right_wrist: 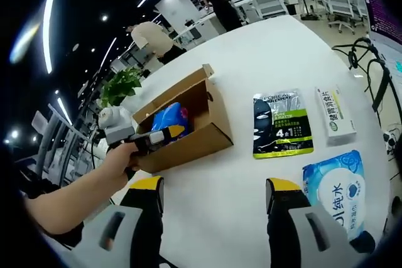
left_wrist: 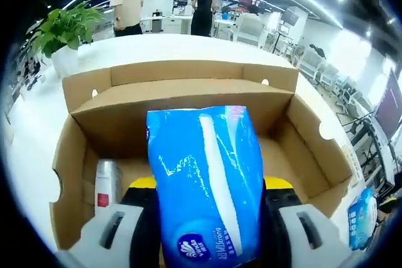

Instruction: Operate the shoe box by opening the lid, removing the specified soft item, and placing it in the target area until the item is outside and the box remains undamaged.

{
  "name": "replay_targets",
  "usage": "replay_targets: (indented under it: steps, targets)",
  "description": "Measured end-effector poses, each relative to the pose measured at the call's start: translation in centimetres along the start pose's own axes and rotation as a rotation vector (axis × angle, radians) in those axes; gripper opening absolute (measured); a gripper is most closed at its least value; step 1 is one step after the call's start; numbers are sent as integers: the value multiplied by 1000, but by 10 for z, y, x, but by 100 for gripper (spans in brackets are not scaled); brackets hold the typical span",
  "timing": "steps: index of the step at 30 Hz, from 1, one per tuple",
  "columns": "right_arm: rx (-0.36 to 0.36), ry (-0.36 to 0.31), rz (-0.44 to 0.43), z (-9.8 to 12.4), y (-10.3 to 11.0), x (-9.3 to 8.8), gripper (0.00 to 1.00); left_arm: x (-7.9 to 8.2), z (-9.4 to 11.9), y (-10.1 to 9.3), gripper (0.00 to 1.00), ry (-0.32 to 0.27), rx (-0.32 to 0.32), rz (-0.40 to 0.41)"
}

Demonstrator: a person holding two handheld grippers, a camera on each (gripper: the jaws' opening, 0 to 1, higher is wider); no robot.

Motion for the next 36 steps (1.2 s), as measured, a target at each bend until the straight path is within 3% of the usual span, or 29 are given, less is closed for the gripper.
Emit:
replay_targets:
  steps: [6, 20, 36]
  targets:
    - [11, -1, 0, 0, 4, 0, 65, 0, 5, -2, 60, -2, -33, 3]
    - [32, -19, -22, 2, 12, -4, 65, 19, 19, -4, 59, -71, -117, 46]
    - [72, -44, -62, -2, 26, -6, 64, 34, 33, 1, 59, -109, -160, 50]
Point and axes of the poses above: the point that each gripper's makers call its tool centre point, and the gripper's own axes: z roughly backward along the fingers, y roughly to its left, x roughly out of its top, the point moved 8 cm from there along z, roughly backward along the fingers, and after that the axes turned 13 degrees about -y, right-handed, at the moved point
